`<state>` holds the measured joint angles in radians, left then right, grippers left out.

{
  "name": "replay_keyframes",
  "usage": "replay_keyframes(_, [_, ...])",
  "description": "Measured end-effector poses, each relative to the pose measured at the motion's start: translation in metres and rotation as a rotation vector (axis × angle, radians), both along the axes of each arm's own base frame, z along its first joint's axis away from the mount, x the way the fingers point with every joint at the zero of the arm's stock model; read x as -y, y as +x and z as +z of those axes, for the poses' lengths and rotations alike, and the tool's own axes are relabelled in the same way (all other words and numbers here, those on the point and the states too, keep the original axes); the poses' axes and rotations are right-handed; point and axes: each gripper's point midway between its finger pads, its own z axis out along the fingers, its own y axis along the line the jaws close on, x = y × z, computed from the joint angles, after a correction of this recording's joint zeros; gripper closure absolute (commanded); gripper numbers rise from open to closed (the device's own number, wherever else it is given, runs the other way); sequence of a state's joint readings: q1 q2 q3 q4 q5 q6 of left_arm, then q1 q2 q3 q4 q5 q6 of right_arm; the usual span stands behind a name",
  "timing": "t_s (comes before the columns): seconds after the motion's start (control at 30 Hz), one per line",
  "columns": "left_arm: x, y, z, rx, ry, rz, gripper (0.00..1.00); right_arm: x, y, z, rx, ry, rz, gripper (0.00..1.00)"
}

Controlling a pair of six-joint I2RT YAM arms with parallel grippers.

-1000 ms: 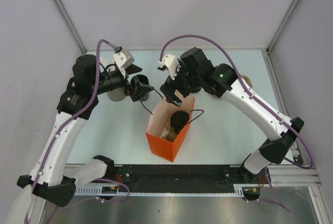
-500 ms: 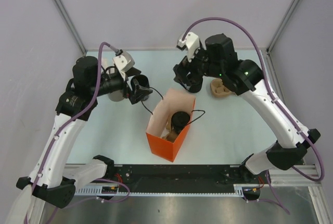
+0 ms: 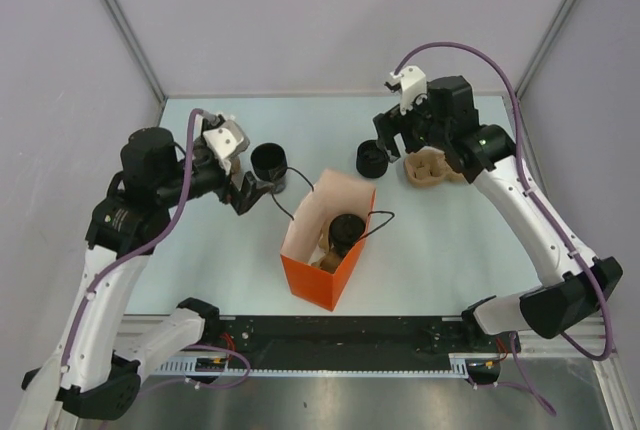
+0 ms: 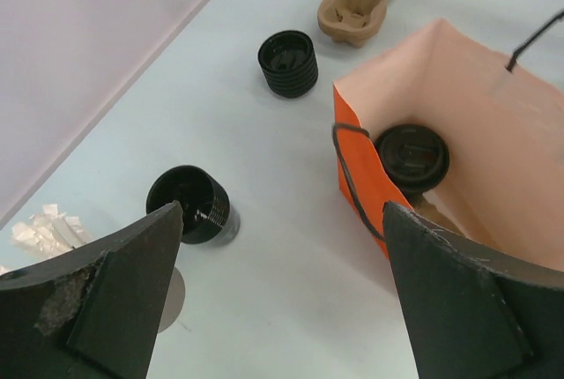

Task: Pack the takeout coffee

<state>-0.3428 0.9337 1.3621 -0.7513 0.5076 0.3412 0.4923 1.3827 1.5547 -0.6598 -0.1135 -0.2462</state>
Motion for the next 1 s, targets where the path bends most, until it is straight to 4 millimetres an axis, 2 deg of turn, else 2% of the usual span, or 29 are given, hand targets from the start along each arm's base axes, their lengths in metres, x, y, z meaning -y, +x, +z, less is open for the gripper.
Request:
replay_keyframes(0.1, [-0.003,-0.013,-0.005,0.006,0.037,-0.033,0.00,0.014,0.009,-0.006,-0.015,0.010,-0.045,0.08])
replay_keyframes(0.27, [-0.001,-0.028,-0.021,-0.027,0.071,-0.102,0.00,0.009,0.008,-0.014,-0.049,0.044,-0.011,0.14])
replay_keyframes(0.43, [0.003,-0.029,-0.039,-0.082,0.085,-0.140,0.00,-0.008,-0.006,-0.017,-0.104,0.113,0.109,0.17])
replay_keyframes(0.7, [0.009,-0.024,-0.054,-0.141,0.089,-0.164,0.02,-0.040,-0.053,-0.013,-0.178,0.171,0.346,0.22])
replay_keyframes(0.8, [0.013,-0.021,-0.055,-0.144,0.087,-0.171,0.12,-0.050,-0.068,-0.017,-0.199,0.154,0.401,0.28])
replay_keyframes(0.83, [0.015,-0.019,-0.056,-0.148,0.086,-0.174,0.21,-0.052,-0.072,-0.019,-0.207,0.150,0.419,0.29])
replay_keyframes(0.87, [0.017,-0.018,-0.056,-0.150,0.085,-0.179,0.25,-0.053,-0.073,-0.019,-0.210,0.148,0.423,0.35])
replay_keyframes(1.0, [0.028,-0.013,-0.060,-0.163,0.089,-0.198,0.49,-0.054,-0.075,-0.027,-0.232,0.133,0.434,0.45])
